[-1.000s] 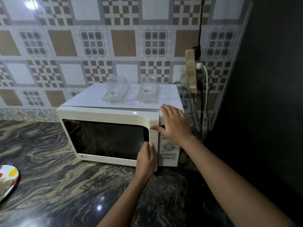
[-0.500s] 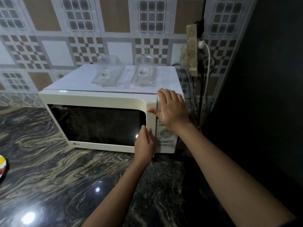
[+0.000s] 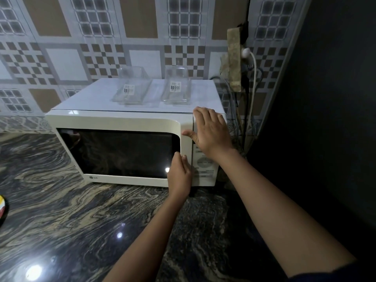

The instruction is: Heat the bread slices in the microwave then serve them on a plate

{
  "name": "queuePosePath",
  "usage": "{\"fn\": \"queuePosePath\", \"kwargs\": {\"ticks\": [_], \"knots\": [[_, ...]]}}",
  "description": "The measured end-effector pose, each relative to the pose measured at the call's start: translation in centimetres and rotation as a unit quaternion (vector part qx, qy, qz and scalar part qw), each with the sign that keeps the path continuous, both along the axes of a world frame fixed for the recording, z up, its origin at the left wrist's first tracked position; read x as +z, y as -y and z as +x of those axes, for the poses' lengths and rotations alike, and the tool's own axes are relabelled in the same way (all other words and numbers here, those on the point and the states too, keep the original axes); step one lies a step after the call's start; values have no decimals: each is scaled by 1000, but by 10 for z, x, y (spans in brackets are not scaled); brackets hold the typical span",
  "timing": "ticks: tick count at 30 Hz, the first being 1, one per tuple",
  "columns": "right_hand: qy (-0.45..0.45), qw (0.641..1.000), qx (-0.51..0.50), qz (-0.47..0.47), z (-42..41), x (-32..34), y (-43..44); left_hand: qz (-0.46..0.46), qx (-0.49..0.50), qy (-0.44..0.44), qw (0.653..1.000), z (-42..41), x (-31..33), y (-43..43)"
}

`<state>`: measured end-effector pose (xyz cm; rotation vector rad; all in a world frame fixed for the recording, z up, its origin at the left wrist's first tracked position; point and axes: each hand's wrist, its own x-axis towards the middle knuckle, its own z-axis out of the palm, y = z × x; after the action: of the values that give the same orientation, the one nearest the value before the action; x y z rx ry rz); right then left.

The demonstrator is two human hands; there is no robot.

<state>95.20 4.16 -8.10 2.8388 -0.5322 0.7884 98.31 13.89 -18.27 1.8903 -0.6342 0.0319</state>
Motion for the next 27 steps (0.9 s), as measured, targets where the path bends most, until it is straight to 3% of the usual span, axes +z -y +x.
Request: {"fn": "queuePosePath", "kwargs": {"ticks": [11, 20, 27], "knots": [[-15, 999, 45, 26, -11, 14, -5, -1, -62, -4, 998, 6, 0, -9], [5, 999, -48, 13, 37, 18, -41, -12, -92, 8, 996, 6, -2, -20], [129, 991, 1, -25, 54, 6, -33, 5, -90, 7, 996, 7, -2, -19]]}}
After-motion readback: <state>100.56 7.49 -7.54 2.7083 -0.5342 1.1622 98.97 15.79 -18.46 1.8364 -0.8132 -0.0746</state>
